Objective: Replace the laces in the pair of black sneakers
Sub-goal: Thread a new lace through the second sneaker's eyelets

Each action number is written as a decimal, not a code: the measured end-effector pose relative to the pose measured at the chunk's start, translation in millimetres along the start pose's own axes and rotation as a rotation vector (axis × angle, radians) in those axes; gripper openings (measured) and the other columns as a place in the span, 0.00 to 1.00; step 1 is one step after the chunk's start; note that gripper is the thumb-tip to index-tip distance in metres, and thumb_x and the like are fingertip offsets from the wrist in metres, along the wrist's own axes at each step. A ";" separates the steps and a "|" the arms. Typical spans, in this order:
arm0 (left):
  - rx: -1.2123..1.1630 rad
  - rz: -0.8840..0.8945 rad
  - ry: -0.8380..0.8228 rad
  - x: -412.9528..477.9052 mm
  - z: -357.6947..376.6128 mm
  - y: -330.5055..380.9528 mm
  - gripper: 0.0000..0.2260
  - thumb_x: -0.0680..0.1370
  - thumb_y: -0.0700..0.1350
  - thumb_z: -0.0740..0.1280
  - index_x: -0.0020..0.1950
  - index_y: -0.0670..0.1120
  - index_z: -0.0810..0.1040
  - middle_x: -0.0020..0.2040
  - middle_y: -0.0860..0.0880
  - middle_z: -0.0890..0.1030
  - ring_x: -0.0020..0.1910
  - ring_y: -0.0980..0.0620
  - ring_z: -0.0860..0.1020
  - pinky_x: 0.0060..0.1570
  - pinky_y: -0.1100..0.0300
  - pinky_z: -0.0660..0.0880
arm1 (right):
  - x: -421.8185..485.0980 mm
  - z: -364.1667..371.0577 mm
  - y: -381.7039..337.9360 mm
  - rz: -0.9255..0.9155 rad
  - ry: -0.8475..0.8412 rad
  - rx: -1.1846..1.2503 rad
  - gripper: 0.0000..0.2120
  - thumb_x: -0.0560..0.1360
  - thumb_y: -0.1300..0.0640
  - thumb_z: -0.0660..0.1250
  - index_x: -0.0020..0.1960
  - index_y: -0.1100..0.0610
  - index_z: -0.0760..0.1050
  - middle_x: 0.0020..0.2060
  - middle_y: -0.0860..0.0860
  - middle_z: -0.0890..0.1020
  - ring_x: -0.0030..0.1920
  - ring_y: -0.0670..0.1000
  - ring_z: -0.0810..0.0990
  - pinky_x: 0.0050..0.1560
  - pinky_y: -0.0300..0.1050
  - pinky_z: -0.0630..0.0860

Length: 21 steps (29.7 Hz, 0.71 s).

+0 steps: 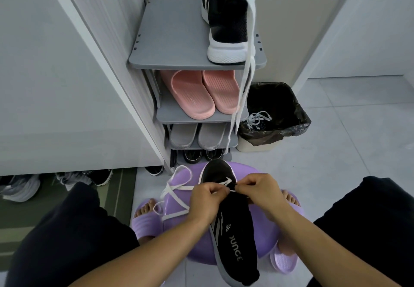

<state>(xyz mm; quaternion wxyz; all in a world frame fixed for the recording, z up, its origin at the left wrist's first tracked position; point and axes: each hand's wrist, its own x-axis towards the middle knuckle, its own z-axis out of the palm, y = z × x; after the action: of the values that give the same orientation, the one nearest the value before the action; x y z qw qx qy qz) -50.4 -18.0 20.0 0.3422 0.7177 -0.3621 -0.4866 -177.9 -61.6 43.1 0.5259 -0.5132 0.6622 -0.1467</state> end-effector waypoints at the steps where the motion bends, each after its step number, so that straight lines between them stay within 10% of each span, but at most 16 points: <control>1: -0.034 -0.008 0.009 -0.7 1.6 0.5 0.04 0.73 0.39 0.69 0.43 0.42 0.84 0.39 0.49 0.83 0.42 0.54 0.80 0.48 0.63 0.74 | -1.5 -0.9 1.8 0.015 -0.006 0.078 0.08 0.69 0.66 0.70 0.33 0.57 0.80 0.29 0.52 0.80 0.32 0.49 0.76 0.33 0.41 0.76; 13: 0.080 0.038 -0.038 -3.2 13.3 2.8 0.05 0.73 0.41 0.70 0.37 0.48 0.80 0.34 0.55 0.79 0.36 0.60 0.76 0.40 0.67 0.72 | -10.8 -7.7 10.6 0.102 -0.016 0.400 0.06 0.71 0.71 0.68 0.40 0.63 0.80 0.28 0.52 0.81 0.27 0.44 0.78 0.29 0.32 0.75; 21: 0.025 -0.054 -0.089 0.4 12.0 13.0 0.04 0.73 0.39 0.69 0.38 0.45 0.80 0.36 0.51 0.79 0.38 0.54 0.78 0.43 0.62 0.74 | -14.1 -5.2 16.9 -0.091 0.064 0.159 0.10 0.70 0.67 0.70 0.36 0.53 0.80 0.36 0.58 0.84 0.36 0.51 0.78 0.46 0.48 0.78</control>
<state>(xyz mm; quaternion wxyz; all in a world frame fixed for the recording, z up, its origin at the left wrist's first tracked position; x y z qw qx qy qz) -64.1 -26.6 27.2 0.3034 0.7091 -0.3636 -0.5225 -192.3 -44.3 40.5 0.5364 -0.4946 0.6408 -0.2388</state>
